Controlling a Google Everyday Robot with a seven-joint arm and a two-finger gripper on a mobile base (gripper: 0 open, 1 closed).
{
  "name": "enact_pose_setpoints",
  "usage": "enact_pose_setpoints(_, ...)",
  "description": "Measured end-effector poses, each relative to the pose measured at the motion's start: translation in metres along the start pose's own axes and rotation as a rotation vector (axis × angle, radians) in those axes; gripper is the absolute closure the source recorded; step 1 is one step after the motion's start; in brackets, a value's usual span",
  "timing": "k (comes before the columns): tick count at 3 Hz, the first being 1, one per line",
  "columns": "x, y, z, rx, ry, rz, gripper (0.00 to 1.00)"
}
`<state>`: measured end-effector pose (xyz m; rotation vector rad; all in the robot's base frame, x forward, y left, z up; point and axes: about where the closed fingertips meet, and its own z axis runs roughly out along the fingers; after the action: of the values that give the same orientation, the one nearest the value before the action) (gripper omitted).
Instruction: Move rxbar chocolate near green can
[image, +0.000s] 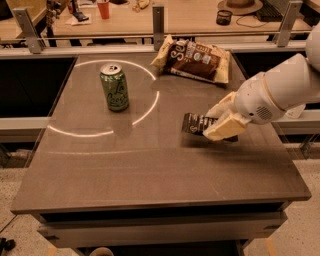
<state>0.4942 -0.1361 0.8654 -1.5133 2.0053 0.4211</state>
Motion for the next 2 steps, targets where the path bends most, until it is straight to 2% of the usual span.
enact_pose_setpoints(2,-0.057,-0.024,0.009,0.041,-0.092,0.027,1.00)
